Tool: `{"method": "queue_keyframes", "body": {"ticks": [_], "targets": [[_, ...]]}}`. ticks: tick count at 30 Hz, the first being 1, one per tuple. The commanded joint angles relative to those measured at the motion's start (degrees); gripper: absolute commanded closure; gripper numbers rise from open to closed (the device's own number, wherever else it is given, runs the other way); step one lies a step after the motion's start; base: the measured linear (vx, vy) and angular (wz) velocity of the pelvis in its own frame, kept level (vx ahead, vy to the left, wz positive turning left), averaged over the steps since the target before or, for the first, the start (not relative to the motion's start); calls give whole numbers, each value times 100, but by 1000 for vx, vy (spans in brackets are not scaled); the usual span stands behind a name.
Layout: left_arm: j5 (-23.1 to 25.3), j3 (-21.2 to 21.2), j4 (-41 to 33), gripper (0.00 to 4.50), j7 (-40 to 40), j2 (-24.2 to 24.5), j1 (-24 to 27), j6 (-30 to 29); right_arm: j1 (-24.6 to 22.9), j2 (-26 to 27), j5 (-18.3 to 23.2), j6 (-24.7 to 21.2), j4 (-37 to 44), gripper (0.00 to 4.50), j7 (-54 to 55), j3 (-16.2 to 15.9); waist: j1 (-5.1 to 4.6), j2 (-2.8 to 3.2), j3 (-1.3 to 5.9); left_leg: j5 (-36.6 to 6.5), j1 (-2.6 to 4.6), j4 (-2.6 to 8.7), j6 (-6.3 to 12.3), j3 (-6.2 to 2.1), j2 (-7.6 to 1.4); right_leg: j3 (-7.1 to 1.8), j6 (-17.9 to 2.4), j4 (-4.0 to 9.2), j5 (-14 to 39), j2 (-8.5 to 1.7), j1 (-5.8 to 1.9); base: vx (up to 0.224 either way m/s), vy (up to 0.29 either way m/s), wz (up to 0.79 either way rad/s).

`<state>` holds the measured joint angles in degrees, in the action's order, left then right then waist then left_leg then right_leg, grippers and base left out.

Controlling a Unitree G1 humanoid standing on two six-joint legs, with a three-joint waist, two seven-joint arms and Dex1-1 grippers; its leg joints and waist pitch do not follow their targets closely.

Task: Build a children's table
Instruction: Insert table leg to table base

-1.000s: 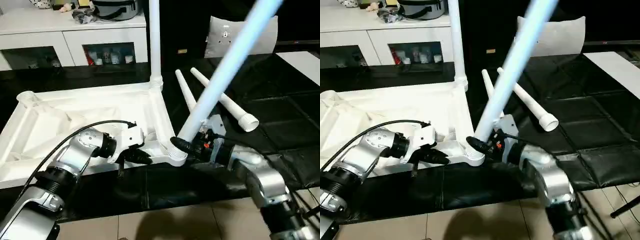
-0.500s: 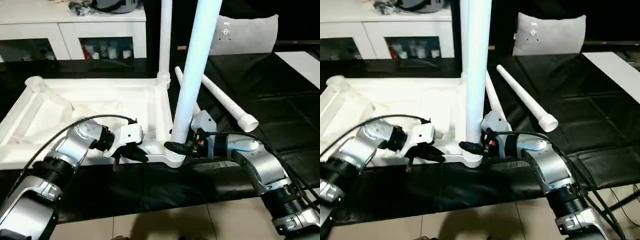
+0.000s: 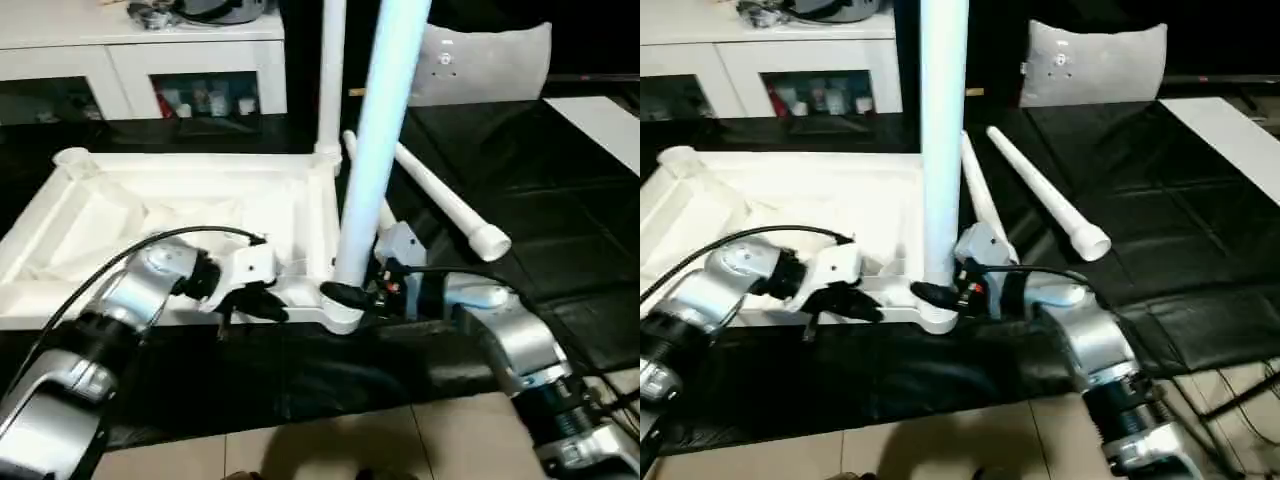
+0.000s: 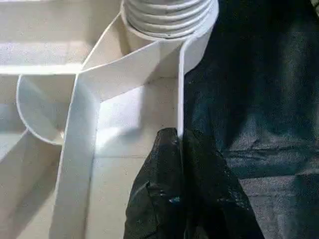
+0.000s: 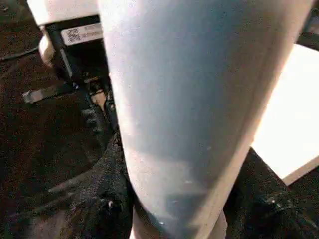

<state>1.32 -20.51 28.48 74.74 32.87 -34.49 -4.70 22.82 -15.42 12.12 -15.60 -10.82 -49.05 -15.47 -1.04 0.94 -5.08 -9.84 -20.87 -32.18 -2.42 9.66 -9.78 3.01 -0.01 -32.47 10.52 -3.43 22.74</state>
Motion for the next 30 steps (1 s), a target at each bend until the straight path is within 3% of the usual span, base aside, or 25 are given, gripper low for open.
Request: {"method": "queue_keyframes", "body": {"ticks": [1,4,5,6,9,10,11,12,14,18,21,26,30], "targets": [[-18,294,-294,450,-417,147,96,-372,-466,14,-354,-475,-751,261,228,-294,-33,101,116,-3748,158,502,-318,-328,-321,-177,-423,637,4374,-514,31,0,0,0],[-118,521,-1615,450,-720,241,751,-1348,-273,358,-382,-587,-1034,261,938,-11,-110,109,154,-3774,68,561,-380,-370,-339,-158,-513,547,3945,-548,-85,3,9,-7],[-141,568,-2006,450,-821,216,913,-1647,-197,448,-385,-613,-1115,261,1099,45,-143,127,125,-3666,17,581,-375,-375,-332,-156,-571,539,3848,-536,-85,10,28,-20],[-153,604,-2404,450,-919,182,1067,-1966,-130,527,-391,-626,-1190,261,1239,99,-168,116,148,-3635,26,564,-406,-372,-335,-168,-614,518,3763,-546,-85,-2,20,-18],[-112,644,-2977,450,-1114,59,1254,-2466,4,635,-401,-639,-1316,261,1361,135,-272,112,115,-3670,64,516,-334,-361,-299,-133,-586,576,3915,-527,-53,0,0,0],[-62,655,-3368,450,-1316,-61,1350,-2861,101,695,-445,-594,-1390,261,1392,98,-296,80,147,-3590,76,491,-302,-352,-293,-135,-561,585,3938,-531,-60,0,0,0],[-41,663,-3520,450,-1427,-115,1380,-3038,139,720,-472,-552,-1415,261,1396,71,-308,109,121,-3584,65,495,-284,-356,-292,-126,-582,592,3915,-520,-50,0,0,0],[14,680,-3656,450,-1600,-193,1396,-3223,179,751,-486,-524,-1438,261,1402,54,-324,40,157,-3541,80,475,-267,-332,-287,-132,-574,604,3889,-506,-50,0,0,0],[144,657,-3748,450,-1817,-244,1382,-3368,213,772,-483,-493,-1443,261,1375,41,-298,28,167,-3494,157,424,-212,-297,-264,-136,-582,643,3887,-485,11,0,0,0],[179,612,-3906,450,-2045,-273,1350,-3653,237,736,-487,-443,-1484,261,1275,11,-265,34,201,-3281,139,417,-159,-280,-271,-143,-620,616,3688,-471,-26,0,0,0],[152,628,-3909,450,-2118,-330,1310,-3730,228,714,-486,-422,-1507,261,1237,25,-247,48,226,-3195,124,426,-171,-264,-287,-157,-764,571,3252,-451,-50,0,0,0],[250,636,-3632,450,-2381,-373,1275,-3475,188,710,-461,-343,-1521,261,1234,115,-213,63,253,-3074,119,415,-159,-228,-282,-176,-946,526,2791,-432,-79,0,0,0],[318,599,-3463,450,-2528,-369,1250,-3186,175,711,-458,-313,-1528,261,1238,146,-173,54,264,-3031,134,399,-145,-221,-277,-169,-920,531,2853,-435,-88,0,0,0]]}}
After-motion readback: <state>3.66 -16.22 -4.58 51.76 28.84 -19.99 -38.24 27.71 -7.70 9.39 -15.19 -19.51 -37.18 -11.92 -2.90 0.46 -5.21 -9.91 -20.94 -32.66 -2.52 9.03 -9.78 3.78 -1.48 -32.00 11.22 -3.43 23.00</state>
